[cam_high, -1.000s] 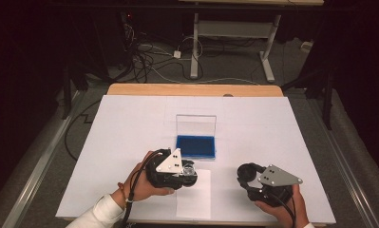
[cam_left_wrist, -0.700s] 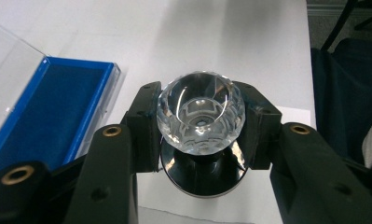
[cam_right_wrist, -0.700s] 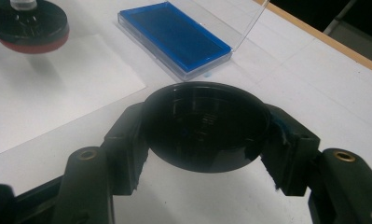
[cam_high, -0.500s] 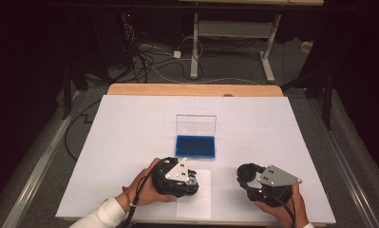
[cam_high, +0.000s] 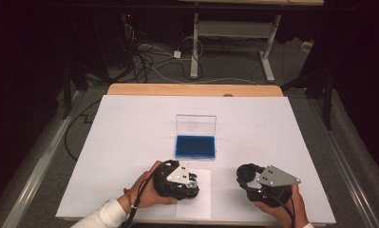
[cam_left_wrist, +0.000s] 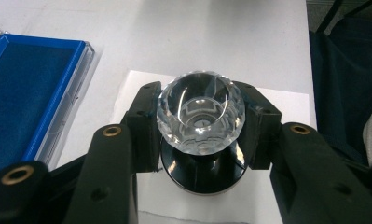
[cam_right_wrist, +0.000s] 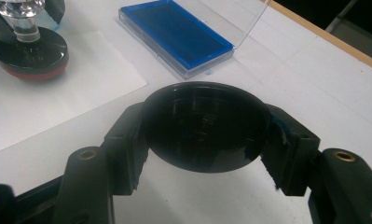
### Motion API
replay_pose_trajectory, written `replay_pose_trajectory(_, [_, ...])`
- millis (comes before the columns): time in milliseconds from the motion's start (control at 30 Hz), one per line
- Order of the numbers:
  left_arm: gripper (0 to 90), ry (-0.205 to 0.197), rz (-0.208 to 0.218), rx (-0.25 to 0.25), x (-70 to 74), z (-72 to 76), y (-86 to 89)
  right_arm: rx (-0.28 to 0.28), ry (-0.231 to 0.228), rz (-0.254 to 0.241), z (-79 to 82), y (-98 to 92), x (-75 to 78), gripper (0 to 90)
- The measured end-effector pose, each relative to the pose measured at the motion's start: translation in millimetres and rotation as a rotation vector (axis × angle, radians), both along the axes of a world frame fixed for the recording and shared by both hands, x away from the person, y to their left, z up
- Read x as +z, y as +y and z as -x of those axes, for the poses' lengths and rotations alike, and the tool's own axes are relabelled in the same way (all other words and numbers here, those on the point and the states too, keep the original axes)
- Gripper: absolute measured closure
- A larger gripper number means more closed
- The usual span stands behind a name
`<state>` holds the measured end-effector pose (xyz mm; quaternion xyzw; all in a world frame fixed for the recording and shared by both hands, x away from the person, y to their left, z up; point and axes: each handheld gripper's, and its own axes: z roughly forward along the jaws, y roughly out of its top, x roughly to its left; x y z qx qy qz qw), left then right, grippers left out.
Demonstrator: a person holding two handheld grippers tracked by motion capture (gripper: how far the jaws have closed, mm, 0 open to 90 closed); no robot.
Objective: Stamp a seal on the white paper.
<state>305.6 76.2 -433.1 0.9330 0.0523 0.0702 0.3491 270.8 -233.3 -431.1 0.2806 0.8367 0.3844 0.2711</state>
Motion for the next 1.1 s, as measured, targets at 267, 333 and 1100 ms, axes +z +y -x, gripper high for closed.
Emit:
replay_pose_trajectory(267, [54.6,0.000,0.006,-0.005,-6.9,-1.8,-5.5,0.001,0.003,0.002,0.1,0.5,-0.4,38.6])
replay_pose_trajectory(333, [54.6,0.001,0.003,-0.004,-9.3,-2.5,-5.7,0.000,0.001,0.002,0.0,0.2,-0.3,38.5])
replay_pose_trajectory(1100, [54.7,0.015,-0.011,-0.003,-12.6,-3.3,-0.8,0.005,0.006,0.006,0.5,2.9,-0.9,38.5])
